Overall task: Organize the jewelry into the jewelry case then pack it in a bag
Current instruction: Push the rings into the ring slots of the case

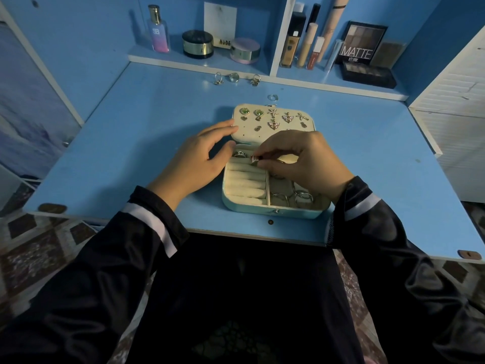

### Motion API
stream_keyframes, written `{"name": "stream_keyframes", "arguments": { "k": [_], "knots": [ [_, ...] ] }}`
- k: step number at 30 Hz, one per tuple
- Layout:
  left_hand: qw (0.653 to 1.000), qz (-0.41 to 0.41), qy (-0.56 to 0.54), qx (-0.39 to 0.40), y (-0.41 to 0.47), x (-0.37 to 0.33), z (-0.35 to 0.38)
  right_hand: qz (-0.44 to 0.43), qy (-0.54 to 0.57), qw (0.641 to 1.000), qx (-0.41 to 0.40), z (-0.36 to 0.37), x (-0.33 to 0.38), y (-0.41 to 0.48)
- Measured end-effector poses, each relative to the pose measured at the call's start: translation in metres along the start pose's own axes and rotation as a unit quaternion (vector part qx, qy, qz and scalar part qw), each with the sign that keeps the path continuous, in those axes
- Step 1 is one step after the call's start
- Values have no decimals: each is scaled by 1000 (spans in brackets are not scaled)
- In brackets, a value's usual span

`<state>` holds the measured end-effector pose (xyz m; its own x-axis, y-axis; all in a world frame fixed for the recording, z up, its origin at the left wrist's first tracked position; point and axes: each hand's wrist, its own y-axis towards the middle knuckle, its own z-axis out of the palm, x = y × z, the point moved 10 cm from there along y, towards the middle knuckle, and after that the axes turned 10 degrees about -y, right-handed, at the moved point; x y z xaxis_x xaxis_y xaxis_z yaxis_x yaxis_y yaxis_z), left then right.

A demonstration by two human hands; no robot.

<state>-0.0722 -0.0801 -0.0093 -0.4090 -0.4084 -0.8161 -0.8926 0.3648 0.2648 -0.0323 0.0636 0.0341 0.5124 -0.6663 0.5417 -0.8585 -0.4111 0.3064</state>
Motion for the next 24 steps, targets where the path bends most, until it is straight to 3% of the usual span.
{"name": "stream_keyframes", "arguments": {
  "k": [8,16,24],
  "knots": [
    [1000,0,-2,5,0,-1,1,-20,-40,999,25,3,5,5],
    [1000,-5,-16,-1,0,1,0,41,18,999,23,0,-9,4],
    [1000,-4,-15,-4,0,1,0,15,-21,999,38,1,-5,11]
  ]
}}
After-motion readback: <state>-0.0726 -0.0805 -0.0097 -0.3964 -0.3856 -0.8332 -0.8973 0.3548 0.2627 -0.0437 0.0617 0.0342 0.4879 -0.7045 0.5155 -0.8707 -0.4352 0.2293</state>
